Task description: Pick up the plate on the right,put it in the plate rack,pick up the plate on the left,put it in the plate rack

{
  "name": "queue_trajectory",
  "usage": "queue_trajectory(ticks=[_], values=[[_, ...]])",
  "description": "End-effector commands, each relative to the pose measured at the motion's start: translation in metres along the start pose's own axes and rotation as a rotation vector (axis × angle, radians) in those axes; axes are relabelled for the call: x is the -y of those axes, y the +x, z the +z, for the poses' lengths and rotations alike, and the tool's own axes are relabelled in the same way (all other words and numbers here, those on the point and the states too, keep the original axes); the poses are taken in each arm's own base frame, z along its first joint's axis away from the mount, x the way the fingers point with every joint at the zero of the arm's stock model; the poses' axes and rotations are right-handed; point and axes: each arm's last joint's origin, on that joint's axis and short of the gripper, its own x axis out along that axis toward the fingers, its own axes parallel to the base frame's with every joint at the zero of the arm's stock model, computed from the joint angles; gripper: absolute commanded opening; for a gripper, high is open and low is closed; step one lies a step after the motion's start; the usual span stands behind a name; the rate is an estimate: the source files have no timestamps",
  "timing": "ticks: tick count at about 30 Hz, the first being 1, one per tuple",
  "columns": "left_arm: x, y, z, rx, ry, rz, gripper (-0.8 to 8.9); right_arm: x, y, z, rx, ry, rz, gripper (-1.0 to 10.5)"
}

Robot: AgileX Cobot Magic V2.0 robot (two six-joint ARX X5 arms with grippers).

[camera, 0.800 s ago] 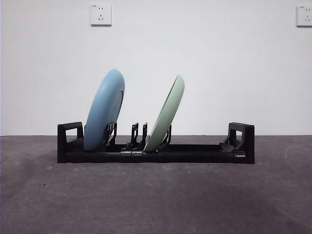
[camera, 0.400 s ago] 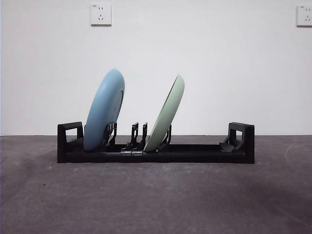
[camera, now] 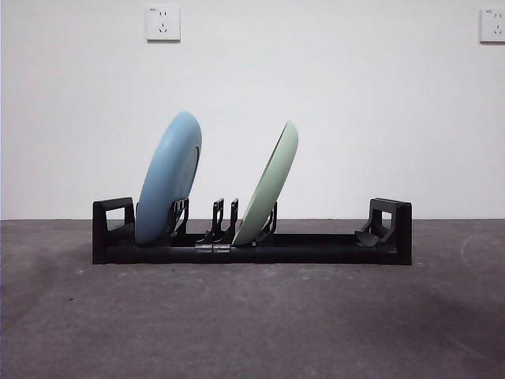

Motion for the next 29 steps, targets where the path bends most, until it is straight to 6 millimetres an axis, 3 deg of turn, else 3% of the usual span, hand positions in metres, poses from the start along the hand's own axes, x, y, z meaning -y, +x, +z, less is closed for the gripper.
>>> queue_trajectory(ticks=[1,29], values=[[-0.0001,0.0014,-0.0043,-0.009,-0.007,0.001,-0.03,0.0006,0.0014,-0.0047,-0.010,0.014,-0.015,0.0],[-0.0001,0.0014,-0.0043,-0.009,-0.007,0.001,-0.03,0.0009,0.0014,-0.0047,-0.009,0.016,-0.024,0.0]])
